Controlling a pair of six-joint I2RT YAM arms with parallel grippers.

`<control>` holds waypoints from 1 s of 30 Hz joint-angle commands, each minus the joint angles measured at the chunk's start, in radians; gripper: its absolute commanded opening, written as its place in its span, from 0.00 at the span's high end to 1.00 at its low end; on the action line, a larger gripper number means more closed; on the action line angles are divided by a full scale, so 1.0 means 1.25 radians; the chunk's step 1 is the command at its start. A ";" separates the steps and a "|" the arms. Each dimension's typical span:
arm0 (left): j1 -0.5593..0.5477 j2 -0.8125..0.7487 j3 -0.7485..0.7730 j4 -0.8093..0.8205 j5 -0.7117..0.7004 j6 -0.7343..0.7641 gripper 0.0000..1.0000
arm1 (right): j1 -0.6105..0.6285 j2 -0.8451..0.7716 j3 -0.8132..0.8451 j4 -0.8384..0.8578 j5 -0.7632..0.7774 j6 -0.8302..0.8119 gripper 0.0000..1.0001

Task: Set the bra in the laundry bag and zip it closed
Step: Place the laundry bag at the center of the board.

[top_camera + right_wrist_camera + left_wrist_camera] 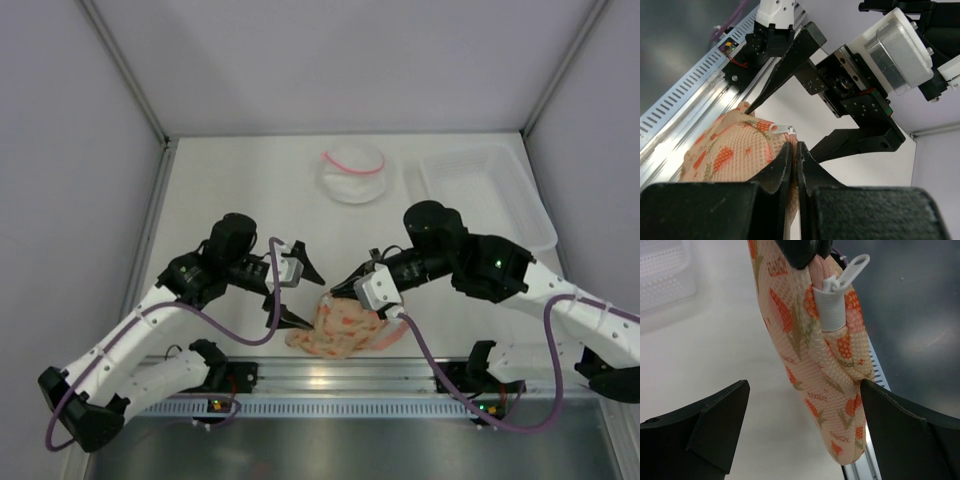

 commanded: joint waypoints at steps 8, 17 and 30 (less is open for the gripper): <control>-0.018 -0.041 0.007 -0.027 -0.023 -0.057 0.01 | 0.009 0.030 0.030 -0.014 -0.022 -0.163 1.00; -0.019 0.028 0.076 -0.058 -0.085 -0.139 0.15 | 0.009 0.049 0.037 0.020 -0.025 -0.153 1.00; 0.222 0.154 0.113 0.020 -0.319 -0.032 1.00 | -0.100 -0.012 -0.105 0.327 0.056 0.283 0.42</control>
